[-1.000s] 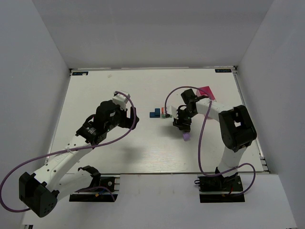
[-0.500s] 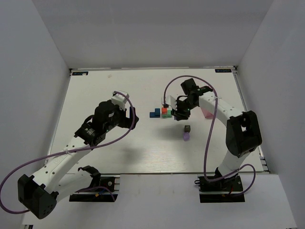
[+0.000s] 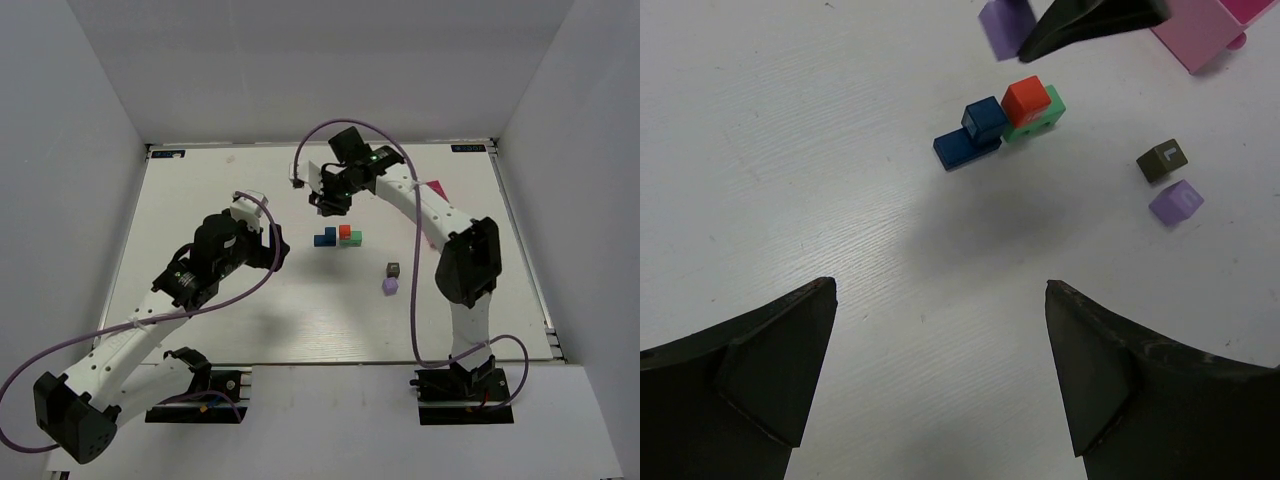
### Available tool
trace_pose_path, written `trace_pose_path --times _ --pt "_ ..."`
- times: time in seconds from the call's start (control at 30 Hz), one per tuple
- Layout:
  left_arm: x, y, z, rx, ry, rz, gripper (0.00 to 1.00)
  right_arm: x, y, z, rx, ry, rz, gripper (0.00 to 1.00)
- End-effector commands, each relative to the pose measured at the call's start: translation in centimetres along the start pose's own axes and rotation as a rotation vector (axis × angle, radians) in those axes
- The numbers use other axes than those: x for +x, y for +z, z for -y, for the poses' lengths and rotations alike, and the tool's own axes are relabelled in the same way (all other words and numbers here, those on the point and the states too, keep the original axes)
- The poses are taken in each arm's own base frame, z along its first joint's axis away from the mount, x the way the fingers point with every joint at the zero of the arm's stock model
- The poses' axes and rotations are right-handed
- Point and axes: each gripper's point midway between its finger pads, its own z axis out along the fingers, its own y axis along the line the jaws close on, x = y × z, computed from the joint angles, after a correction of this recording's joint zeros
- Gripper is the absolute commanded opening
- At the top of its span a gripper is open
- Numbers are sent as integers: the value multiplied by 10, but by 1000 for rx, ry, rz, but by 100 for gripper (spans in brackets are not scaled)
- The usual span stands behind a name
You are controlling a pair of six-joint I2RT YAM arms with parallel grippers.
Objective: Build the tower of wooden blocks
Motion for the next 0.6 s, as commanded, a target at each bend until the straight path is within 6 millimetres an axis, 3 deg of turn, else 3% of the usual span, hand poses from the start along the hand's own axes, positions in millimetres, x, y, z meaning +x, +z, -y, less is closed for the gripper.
trace_pose_path --times 0.0,0.4,0.57 --pt "-6 -5 -3 -11 -6 38 94 10 14 -6 -22 45 -88 12" --pt "-10 -9 0 1 -6 54 94 36 51 -6 -75 21 -170 13" --pt "-10 -9 0 1 -6 54 94 41 53 -7 -93 1 -191 13"
